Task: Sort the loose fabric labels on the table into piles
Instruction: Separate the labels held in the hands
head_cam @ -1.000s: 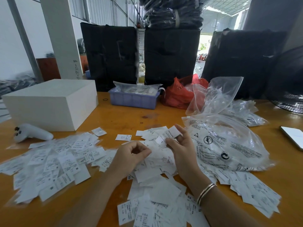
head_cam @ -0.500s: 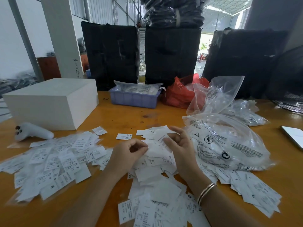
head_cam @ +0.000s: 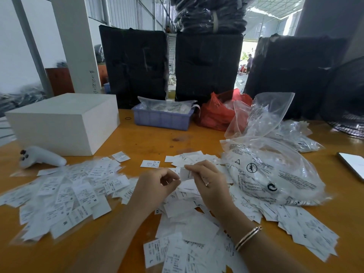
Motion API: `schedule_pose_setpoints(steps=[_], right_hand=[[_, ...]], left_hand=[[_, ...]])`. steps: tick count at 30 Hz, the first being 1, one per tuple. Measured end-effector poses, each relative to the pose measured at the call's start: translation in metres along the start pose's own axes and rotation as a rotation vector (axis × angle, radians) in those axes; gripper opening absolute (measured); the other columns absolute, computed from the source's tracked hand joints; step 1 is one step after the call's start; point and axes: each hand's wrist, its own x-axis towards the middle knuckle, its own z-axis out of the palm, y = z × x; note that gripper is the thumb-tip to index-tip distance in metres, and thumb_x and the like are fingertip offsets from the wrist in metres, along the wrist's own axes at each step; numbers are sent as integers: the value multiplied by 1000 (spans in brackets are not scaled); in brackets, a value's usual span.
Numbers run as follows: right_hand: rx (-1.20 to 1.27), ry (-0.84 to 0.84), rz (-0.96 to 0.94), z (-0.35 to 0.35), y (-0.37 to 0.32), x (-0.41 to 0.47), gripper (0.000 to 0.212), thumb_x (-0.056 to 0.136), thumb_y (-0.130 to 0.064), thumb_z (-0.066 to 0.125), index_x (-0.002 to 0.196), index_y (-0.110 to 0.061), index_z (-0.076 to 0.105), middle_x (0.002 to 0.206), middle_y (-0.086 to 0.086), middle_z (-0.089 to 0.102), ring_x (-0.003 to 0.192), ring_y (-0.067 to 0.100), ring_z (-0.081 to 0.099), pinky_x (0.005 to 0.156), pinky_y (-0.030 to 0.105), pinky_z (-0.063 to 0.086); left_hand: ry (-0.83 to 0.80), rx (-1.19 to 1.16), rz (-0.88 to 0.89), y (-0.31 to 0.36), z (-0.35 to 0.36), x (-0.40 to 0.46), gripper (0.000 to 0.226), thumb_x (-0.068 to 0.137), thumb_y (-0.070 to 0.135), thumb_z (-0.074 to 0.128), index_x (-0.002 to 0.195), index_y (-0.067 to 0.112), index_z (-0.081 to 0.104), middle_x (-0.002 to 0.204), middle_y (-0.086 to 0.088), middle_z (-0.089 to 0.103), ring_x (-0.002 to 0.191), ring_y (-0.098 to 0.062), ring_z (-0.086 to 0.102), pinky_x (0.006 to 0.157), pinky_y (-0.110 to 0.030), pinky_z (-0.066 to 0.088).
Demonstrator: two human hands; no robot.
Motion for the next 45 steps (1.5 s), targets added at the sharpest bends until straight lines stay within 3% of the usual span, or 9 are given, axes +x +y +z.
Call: schedule_pose_setpoints(steps=[3, 12, 19, 26, 30, 33, 36, 40, 45], right_hand=[[-45, 3, -49, 0, -1, -1, 25, 85, 0, 54, 102, -7, 72, 86, -1, 61, 80, 14, 56, 70, 27, 47], [-48, 22, -33, 0, 2, -3, 24, 84, 1, 58, 100, -9, 73, 82, -4, 63, 78, 3, 48, 67, 23, 41], [-11, 88, -56, 1, 2, -3, 24, 88, -8, 52, 102, -10, 72, 83, -2, 63, 78, 7, 53, 64, 36, 49], [-104, 26, -89, 4, 5, -5, 24, 84, -1, 58, 99, -11, 73, 83, 0, 66, 81, 5, 49, 75, 31, 42], [-196, 24, -124, 4, 8, -5, 21, 85, -5, 58, 96, -15, 74, 83, -4, 67, 78, 12, 58, 80, 26, 35], [-249, 30, -135, 3, 7, -4, 23, 88, -13, 52, 94, -17, 74, 82, -6, 66, 76, 11, 58, 81, 24, 32], [-241, 21, -132, 2, 7, -4, 25, 88, -16, 49, 93, -19, 74, 81, -7, 64, 76, 10, 57, 81, 24, 31], [-167, -3, -102, 3, 6, -5, 23, 88, -12, 53, 94, -19, 74, 80, -8, 63, 78, 8, 56, 80, 29, 34], [-109, -36, -35, 1, 1, -4, 25, 86, -8, 56, 101, -22, 71, 84, -12, 62, 81, 3, 54, 81, 36, 38]], left_hand=[[-6, 8, 4, 1, -1, -1, 6, 82, 24, 72, 88, 24, 70, 75, 16, 62, 72, -4, 60, 62, -6, 44], [-11, 42, 18, 2, -1, -1, 9, 83, 26, 71, 90, 21, 71, 77, 15, 62, 72, -3, 58, 61, -5, 42], [-9, 75, 27, 1, -1, -1, 10, 82, 28, 71, 92, 23, 71, 73, 23, 56, 68, 0, 57, 60, -2, 41], [-3, 89, 67, 0, -1, -1, 9, 82, 27, 71, 91, 23, 70, 76, 20, 57, 69, 2, 56, 61, -2, 41], [17, 113, 135, -1, -1, -1, 3, 84, 22, 70, 87, 24, 71, 79, 18, 58, 72, 1, 54, 60, -6, 40], [50, 92, 141, -2, 1, 0, 7, 85, 25, 69, 89, 21, 73, 85, 15, 58, 79, -2, 54, 65, -16, 44], [55, 15, 102, -3, 1, 0, 9, 87, 29, 64, 87, 23, 72, 80, 20, 60, 78, 0, 56, 64, -11, 43], [32, -83, 68, -2, 1, -1, 8, 87, 28, 64, 88, 24, 71, 78, 23, 63, 82, 3, 57, 66, -8, 44], [-46, -106, 42, -2, 3, 0, 3, 86, 30, 65, 84, 30, 68, 79, 16, 66, 77, -3, 59, 69, -18, 49]])
